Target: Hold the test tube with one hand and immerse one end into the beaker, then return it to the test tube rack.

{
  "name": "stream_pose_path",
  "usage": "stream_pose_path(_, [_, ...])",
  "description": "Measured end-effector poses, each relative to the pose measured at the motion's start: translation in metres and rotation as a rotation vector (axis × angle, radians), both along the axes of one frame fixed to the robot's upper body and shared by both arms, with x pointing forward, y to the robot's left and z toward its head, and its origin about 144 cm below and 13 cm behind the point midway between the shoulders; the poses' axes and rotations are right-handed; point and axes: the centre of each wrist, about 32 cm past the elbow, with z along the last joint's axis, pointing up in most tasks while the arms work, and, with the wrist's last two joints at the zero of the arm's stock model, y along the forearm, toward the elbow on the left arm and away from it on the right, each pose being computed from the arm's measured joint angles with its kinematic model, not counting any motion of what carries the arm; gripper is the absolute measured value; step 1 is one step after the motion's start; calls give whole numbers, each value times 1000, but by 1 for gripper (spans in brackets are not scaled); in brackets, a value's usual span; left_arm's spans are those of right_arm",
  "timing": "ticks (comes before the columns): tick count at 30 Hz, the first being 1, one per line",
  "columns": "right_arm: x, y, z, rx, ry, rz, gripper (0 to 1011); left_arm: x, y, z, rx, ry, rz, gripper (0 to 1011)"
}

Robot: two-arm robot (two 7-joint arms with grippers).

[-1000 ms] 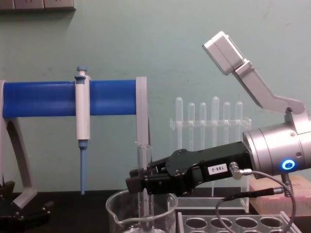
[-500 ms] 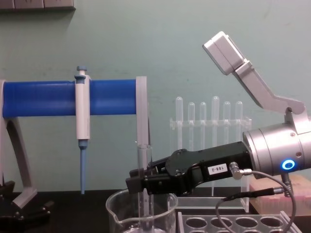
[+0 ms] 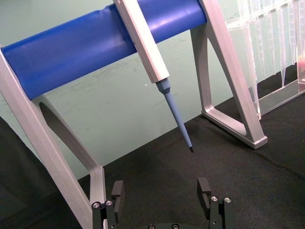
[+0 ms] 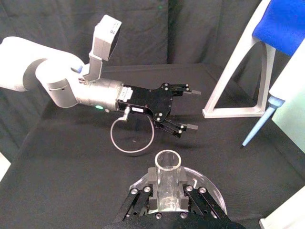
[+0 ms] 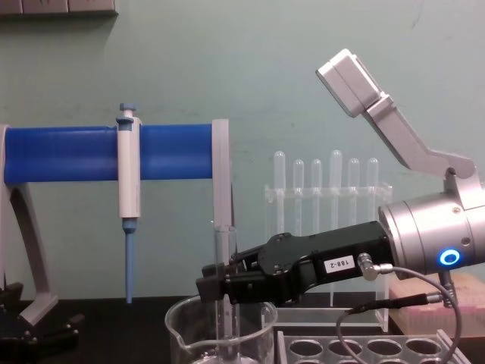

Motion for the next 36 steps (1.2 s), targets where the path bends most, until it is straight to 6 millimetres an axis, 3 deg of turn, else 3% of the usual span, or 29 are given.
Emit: stream_pose_path(36, [0, 0, 0, 0, 0, 0, 238, 0, 0, 0, 0, 0, 0, 1000])
